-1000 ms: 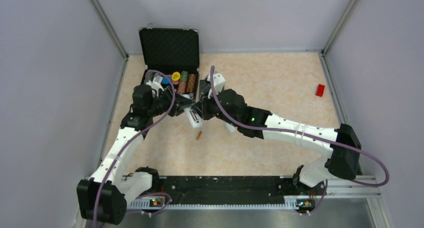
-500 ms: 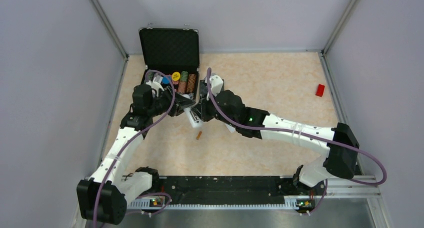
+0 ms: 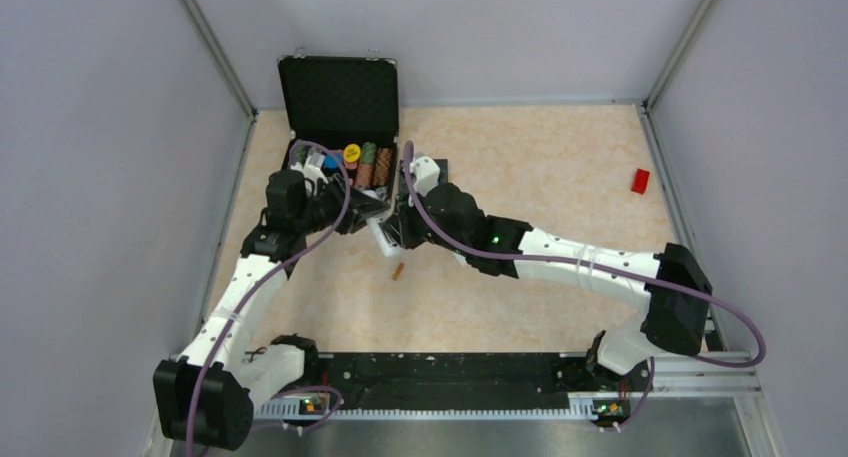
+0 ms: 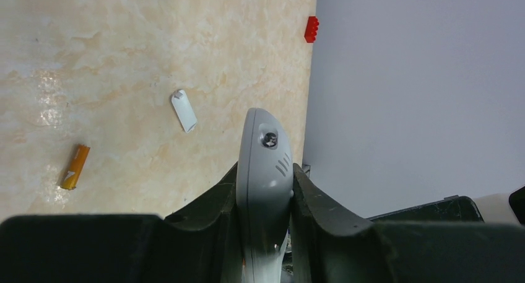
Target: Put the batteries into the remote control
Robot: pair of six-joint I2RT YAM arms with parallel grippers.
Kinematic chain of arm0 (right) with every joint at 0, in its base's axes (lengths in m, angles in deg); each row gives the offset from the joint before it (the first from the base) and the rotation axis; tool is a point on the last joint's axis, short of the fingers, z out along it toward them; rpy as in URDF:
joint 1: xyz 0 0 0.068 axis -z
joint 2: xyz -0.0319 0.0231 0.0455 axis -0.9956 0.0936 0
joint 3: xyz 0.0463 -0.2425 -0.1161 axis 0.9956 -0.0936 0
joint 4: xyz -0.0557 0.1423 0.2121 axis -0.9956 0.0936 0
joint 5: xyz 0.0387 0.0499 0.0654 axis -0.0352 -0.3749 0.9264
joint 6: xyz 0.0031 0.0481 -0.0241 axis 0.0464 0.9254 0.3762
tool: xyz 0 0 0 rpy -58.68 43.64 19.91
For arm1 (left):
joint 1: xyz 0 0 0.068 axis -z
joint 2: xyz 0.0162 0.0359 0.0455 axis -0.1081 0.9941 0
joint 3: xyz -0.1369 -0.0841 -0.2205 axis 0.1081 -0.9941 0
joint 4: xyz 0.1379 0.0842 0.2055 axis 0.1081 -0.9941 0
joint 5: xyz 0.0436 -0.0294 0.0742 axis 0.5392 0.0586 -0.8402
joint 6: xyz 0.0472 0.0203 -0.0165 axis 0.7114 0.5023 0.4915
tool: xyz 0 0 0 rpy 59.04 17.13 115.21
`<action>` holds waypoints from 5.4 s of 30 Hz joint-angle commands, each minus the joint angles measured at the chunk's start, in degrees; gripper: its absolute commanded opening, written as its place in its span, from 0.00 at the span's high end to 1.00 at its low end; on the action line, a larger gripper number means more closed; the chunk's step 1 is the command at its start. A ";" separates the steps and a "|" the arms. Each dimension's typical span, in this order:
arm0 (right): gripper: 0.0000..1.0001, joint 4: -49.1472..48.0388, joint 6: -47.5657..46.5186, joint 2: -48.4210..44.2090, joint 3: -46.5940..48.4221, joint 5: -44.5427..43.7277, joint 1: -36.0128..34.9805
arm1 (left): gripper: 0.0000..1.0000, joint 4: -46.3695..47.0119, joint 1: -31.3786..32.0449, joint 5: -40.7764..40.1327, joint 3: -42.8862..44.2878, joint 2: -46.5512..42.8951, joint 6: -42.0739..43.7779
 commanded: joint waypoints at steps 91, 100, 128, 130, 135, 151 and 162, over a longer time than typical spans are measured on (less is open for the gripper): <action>0.17 -27.40 77.92 -1.59 -16.89 18.77 8.65 | 1.00 15.39 0.83 0.46 -2.80 -6.90 7.88; 0.22 -30.70 79.67 -0.51 -17.98 19.74 8.83 | 1.00 15.51 0.94 1.71 -3.24 -7.79 9.34; 0.43 -32.68 79.10 0.65 -19.14 21.85 9.30 | 1.00 17.44 1.07 3.03 -1.20 -6.64 2.17; 0.41 -29.91 77.61 0.05 -18.70 21.04 9.39 | 1.00 17.37 1.08 4.30 0.19 -5.90 -0.85; 0.36 -27.09 75.03 -0.56 -18.96 19.74 9.68 | 1.00 17.82 1.05 7.49 2.57 -5.30 -9.04; 0.16 -27.96 70.69 -3.98 -21.83 17.87 10.06 | 1.00 20.33 -0.01 6.30 3.26 -5.29 -16.58; 0.01 -36.13 63.33 -4.03 -19.45 24.54 13.33 | 1.00 5.26 -0.79 -2.72 5.69 -4.05 1.82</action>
